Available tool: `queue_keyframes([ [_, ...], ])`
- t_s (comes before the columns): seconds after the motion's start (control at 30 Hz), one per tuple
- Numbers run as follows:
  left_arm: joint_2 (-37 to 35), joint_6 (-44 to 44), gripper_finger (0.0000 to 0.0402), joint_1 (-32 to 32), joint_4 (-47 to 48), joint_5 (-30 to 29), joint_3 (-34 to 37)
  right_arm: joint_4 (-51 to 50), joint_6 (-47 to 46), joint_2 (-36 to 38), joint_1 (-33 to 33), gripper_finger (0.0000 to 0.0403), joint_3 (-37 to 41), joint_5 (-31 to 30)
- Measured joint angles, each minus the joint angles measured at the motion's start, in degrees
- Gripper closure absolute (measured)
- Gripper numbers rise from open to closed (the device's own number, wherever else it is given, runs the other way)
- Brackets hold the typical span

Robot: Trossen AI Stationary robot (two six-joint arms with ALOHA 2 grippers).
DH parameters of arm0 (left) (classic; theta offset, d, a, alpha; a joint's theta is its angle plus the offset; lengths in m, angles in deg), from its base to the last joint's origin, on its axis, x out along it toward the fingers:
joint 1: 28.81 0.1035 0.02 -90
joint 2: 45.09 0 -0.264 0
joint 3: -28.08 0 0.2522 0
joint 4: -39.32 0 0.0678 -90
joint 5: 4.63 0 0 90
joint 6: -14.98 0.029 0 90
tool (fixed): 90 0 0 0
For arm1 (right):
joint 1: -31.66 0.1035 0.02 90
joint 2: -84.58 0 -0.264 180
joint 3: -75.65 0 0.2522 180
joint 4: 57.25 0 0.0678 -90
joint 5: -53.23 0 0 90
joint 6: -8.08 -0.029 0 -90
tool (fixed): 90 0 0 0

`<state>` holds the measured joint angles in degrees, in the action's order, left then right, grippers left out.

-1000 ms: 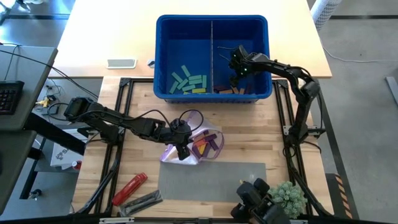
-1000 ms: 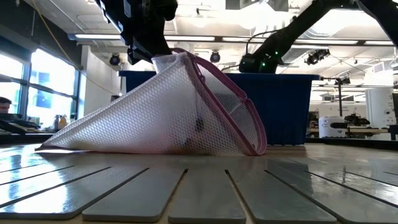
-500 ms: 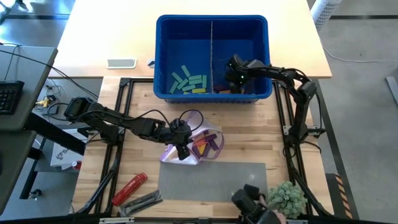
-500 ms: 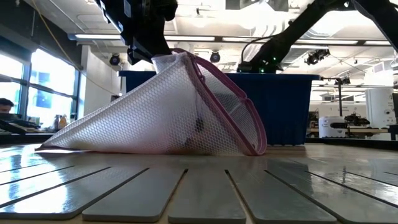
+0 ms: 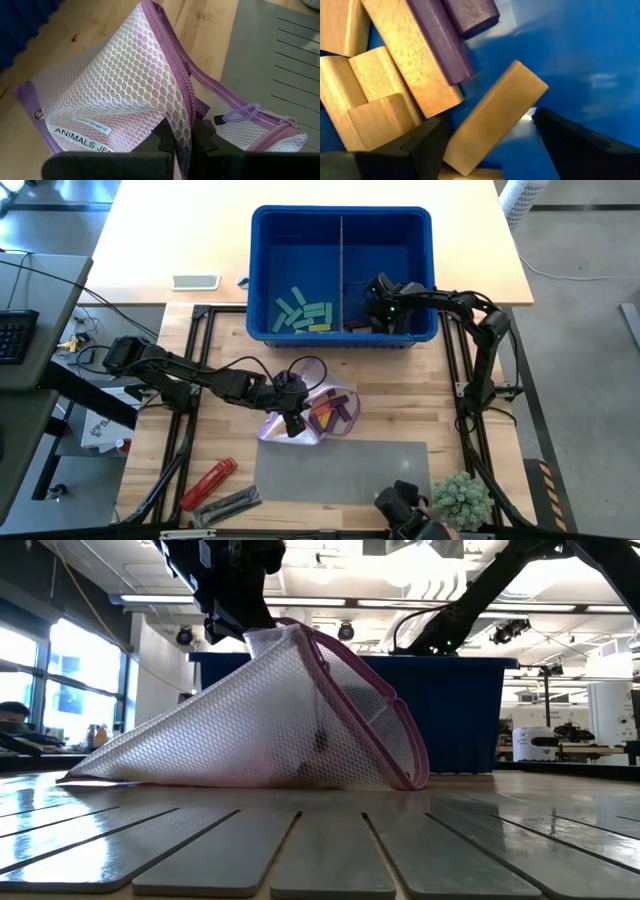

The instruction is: Sort blocks

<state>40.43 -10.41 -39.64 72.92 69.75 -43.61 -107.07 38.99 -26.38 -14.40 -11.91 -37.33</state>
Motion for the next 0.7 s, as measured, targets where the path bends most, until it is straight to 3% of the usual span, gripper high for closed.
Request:
queue_keyframes([
  [0.3, -0.02, -0.51, 0.0402, 0.00, 0.00, 0.00, 0.00, 0.15, -4.34, -0.19, 0.14, 0.0116, -1.29, -8.41],
  [0.7, -0.01, -0.55, 0.0402, 0.09, 0.07, 0.02, 0.00, -1.06, -2.10, 9.39, -0.13, 0.0116, -13.81, -6.88],
])
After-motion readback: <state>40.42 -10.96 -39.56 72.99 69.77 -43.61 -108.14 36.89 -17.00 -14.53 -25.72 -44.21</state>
